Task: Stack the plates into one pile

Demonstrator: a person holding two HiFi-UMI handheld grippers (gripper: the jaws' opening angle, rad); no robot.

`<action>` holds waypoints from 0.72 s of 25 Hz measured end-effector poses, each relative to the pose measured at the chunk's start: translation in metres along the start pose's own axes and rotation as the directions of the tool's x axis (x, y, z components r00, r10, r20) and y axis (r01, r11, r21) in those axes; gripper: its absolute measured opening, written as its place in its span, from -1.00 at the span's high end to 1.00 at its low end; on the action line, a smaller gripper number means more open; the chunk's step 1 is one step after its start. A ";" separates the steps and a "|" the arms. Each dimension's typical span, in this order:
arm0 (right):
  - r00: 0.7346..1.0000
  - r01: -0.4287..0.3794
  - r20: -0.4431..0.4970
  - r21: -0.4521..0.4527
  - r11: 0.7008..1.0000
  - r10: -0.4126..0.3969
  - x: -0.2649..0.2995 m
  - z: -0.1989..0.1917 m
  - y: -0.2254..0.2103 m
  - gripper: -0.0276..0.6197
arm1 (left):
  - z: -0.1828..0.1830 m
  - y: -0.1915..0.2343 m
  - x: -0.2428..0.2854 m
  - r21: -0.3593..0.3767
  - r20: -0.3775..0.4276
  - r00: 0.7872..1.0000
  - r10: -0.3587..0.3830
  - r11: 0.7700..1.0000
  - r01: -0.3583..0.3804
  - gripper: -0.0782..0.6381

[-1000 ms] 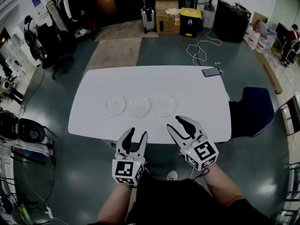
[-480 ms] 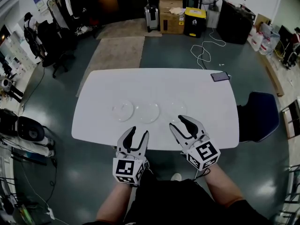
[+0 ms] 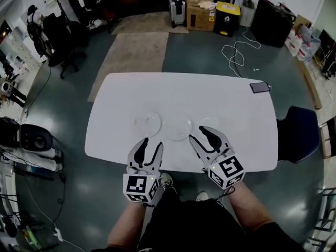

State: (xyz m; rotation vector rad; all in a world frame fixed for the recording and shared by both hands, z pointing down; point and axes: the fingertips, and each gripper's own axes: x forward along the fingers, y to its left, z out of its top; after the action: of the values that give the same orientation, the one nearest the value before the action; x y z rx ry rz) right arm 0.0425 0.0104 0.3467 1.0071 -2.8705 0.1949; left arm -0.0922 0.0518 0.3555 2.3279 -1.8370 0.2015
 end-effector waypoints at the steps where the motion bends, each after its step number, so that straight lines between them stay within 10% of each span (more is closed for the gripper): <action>1: 1.000 -0.002 -0.003 0.002 1.000 0.002 0.008 -0.001 0.001 0.38 | -0.001 0.008 0.002 -0.004 -0.003 1.000 0.005 1.000 -0.005 0.23; 18: 0.998 0.007 -0.064 0.010 1.000 -0.006 0.130 -0.012 0.027 0.38 | -0.030 0.139 0.034 -0.066 -0.050 0.999 0.020 0.998 -0.024 0.23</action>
State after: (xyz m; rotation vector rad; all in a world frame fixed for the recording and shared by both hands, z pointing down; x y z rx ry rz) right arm -0.0749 -0.0466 0.3729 0.9926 -2.8112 0.2368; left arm -0.2196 -0.0055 0.3983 2.2388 -1.8183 0.1960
